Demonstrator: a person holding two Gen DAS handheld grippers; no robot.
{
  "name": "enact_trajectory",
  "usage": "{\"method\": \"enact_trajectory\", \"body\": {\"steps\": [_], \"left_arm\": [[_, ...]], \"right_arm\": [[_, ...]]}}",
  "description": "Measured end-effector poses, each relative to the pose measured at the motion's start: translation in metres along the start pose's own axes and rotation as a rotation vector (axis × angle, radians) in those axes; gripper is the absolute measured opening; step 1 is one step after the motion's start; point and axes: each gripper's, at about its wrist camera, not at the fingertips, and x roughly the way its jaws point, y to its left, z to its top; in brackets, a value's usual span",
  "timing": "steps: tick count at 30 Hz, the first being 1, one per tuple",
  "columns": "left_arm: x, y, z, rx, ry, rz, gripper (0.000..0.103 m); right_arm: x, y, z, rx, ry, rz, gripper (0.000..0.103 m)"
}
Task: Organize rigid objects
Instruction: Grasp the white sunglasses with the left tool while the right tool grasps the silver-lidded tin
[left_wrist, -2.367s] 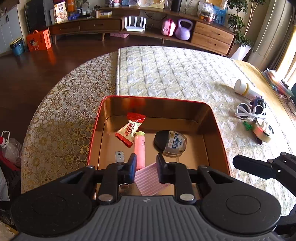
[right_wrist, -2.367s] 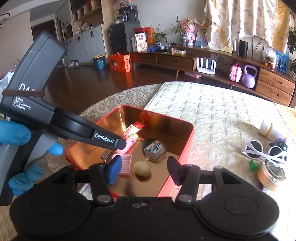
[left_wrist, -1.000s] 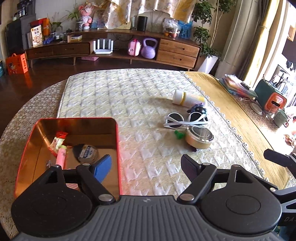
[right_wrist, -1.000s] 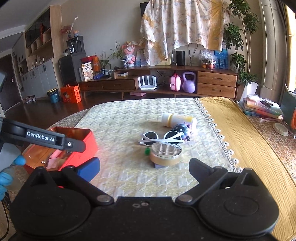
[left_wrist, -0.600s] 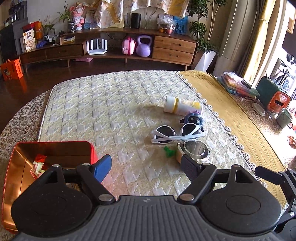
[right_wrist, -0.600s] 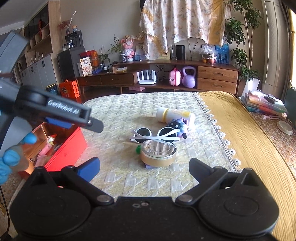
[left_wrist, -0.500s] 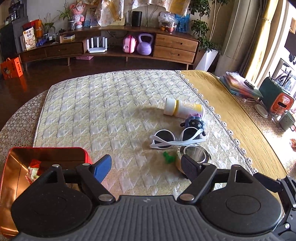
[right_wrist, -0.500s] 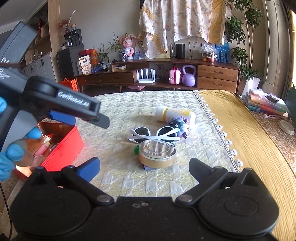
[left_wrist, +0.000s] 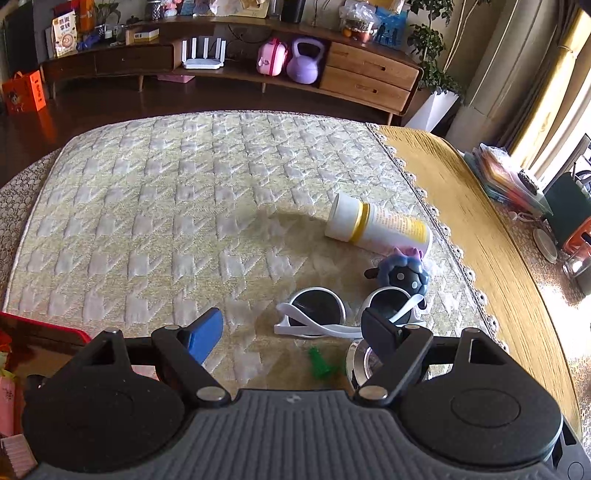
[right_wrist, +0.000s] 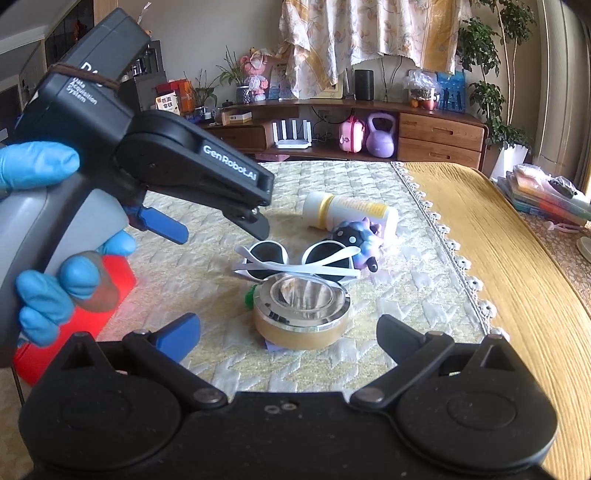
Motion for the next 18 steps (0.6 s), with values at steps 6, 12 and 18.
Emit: {"method": "enact_trajectory", "body": {"steps": [6, 12, 18], "left_arm": [[0.021, -0.003, 0.003, -0.032, 0.002, -0.004, 0.082], [0.037, -0.005, 0.003, -0.036, 0.004, 0.004, 0.082], [0.049, -0.007, 0.002, -0.02, 0.011, -0.001, 0.082]], "right_arm": [[0.017, -0.003, 0.002, -0.003, 0.014, -0.001, 0.1], [0.03, -0.006, 0.001, -0.015, 0.036, 0.007, 0.098], [0.039, -0.01, 0.001, -0.03, 0.036, 0.008, 0.096]]}}
